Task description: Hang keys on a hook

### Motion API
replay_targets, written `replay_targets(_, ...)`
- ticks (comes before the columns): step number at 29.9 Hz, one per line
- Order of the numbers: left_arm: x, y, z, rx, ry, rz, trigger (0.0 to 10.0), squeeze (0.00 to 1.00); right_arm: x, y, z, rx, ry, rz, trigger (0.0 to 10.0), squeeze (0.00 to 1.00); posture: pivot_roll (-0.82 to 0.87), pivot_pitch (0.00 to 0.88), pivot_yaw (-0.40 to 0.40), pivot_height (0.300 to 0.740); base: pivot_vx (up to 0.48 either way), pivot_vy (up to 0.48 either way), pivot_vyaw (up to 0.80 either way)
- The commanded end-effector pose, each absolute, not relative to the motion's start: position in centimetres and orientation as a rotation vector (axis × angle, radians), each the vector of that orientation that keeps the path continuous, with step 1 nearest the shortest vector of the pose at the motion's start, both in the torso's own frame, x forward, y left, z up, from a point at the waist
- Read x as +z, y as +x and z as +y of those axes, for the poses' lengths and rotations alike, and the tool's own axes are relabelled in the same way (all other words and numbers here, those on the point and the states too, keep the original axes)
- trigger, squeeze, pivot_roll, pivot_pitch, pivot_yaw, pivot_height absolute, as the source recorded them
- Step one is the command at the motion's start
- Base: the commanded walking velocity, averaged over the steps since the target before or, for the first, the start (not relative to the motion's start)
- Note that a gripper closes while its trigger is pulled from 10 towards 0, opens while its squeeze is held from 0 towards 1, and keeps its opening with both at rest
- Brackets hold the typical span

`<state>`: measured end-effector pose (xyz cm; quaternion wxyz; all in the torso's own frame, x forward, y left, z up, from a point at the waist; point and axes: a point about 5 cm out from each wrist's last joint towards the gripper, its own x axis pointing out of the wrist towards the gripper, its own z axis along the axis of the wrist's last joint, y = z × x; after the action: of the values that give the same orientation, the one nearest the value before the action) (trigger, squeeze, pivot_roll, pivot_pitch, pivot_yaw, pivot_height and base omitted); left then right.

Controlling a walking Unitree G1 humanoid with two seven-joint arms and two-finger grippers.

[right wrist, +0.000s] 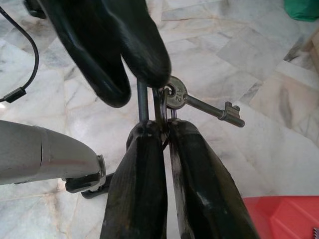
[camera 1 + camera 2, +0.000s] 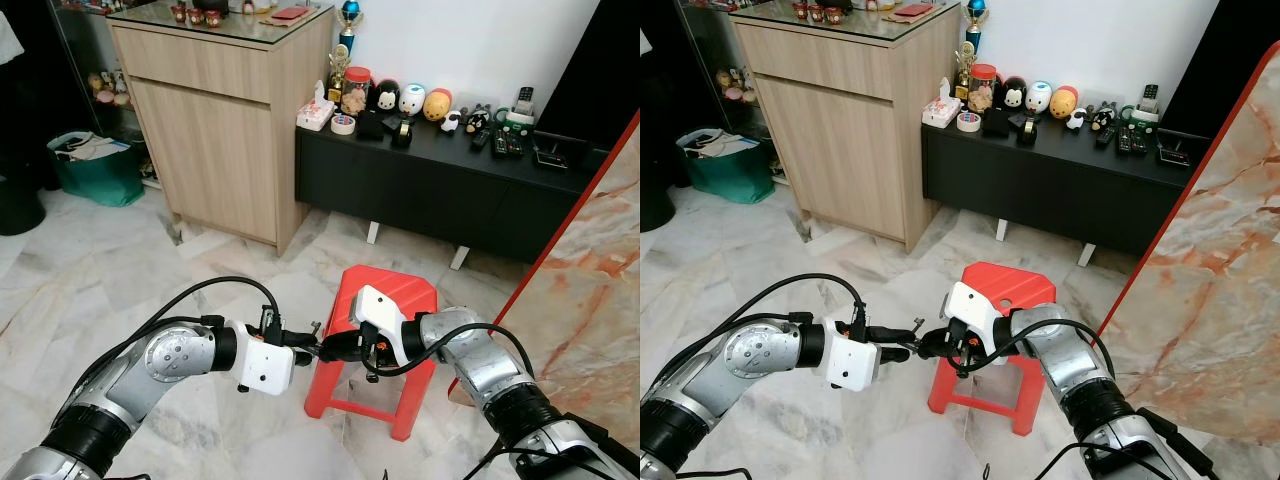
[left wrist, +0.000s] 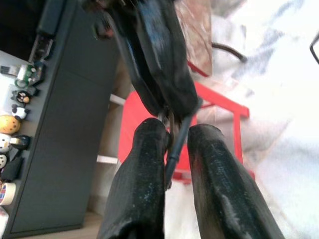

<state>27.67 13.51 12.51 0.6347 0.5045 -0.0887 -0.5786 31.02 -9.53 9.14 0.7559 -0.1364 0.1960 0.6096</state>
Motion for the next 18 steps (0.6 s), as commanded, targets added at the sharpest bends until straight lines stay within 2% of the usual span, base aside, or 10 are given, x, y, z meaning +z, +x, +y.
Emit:
replay_targets(1,12.44,27.82,13.66,-1.337,1.202,-0.193,10.0,0.00,9.82,31.14,-9.42,1.341,-0.304,0.399,10.0,0.00,0.08,0.000,-0.090,0.740,0.000,0.000,0.00)
replay_targets(16,12.77,28.60,13.91,-1.281,1.285,-0.236,10.0,0.00,9.75,31.16,-9.51,1.336,-0.311,0.400,10.0,0.00,0.08,0.000,-0.089,0.740,0.000,0.000,0.00)
replay_targets(17,12.86,28.64,13.84,-1.278,1.283,-0.243,9.3,0.00,9.75,31.17,-9.51,1.336,-0.311,0.400,10.0,0.00,0.08,0.000,-0.089,0.740,0.000,0.000,0.00)
replay_targets(18,12.90,28.67,13.80,-1.277,1.282,-0.248,9.3,0.00,9.75,31.17,-9.53,1.336,-0.312,0.400,10.0,0.00,0.08,0.000,-0.090,0.740,0.000,0.000,0.00)
